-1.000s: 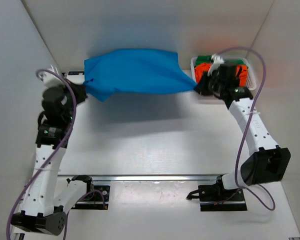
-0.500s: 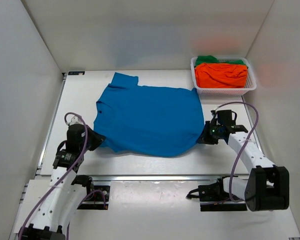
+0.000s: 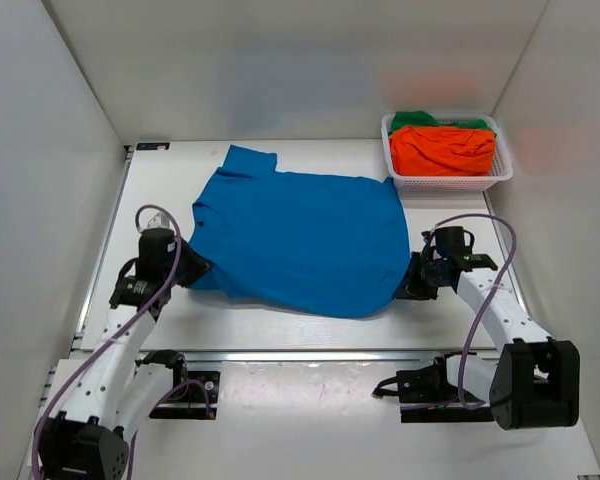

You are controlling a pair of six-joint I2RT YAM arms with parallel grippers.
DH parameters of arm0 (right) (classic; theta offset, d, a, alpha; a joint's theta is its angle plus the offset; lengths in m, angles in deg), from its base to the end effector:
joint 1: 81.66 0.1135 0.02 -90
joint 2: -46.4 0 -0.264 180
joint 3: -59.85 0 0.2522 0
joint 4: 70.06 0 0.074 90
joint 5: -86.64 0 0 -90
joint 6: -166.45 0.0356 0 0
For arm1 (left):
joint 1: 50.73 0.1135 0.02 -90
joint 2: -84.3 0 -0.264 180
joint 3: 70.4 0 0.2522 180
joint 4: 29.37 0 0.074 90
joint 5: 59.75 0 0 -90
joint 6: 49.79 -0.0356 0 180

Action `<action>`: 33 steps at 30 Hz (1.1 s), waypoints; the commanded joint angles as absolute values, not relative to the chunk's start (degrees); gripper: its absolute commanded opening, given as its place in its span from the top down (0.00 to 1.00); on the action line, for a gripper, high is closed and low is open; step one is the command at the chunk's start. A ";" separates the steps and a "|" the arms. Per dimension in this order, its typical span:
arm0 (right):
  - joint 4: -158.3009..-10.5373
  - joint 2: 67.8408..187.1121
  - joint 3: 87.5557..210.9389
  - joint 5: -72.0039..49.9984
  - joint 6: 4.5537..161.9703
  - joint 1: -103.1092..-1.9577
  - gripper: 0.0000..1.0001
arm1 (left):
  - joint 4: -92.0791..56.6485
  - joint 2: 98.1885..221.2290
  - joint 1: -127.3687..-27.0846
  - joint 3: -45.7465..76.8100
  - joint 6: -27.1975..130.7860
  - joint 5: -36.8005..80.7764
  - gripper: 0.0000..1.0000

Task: Fold and stack the t-shirts
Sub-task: Fold the flattened tshirt in 1/3 of the way

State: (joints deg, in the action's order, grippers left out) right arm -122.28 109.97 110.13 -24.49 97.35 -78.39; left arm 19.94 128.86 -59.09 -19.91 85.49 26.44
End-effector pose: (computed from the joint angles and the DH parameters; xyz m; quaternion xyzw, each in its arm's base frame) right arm 0.1913 0.0238 0.1944 0.1088 0.9553 0.2189 0.1664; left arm 0.1603 -0.0259 0.2496 -0.2782 0.8748 -0.2057 0.3392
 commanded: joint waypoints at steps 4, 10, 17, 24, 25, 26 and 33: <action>-122.50 116.43 118.60 -23.85 93.06 -78.93 1.00 | 11.47 139.83 -57.41 -10.86 81.61 28.14 1.00; -120.91 123.72 123.70 -23.41 91.31 -80.34 1.00 | 6.98 150.29 -55.83 -4.19 79.07 28.14 1.00; -119.51 131.90 128.72 -22.87 90.42 -81.57 1.00 | 3.81 162.59 -55.56 3.21 76.87 28.23 1.00; -119.07 138.58 134.95 -21.56 90.33 -83.06 1.00 | 2.32 171.04 -55.30 8.39 75.02 27.27 1.00; -119.15 139.55 135.31 -21.29 90.16 -83.07 1.00 | 1.97 172.18 -55.30 9.18 74.76 27.44 1.00; -119.24 139.99 136.27 -21.12 90.68 -82.72 1.00 | 2.23 173.50 -55.73 10.32 74.49 27.26 1.00; -116.61 142.29 138.92 -17.43 94.46 -83.42 0.91 | 2.06 180.36 -55.38 16.04 73.09 27.88 1.00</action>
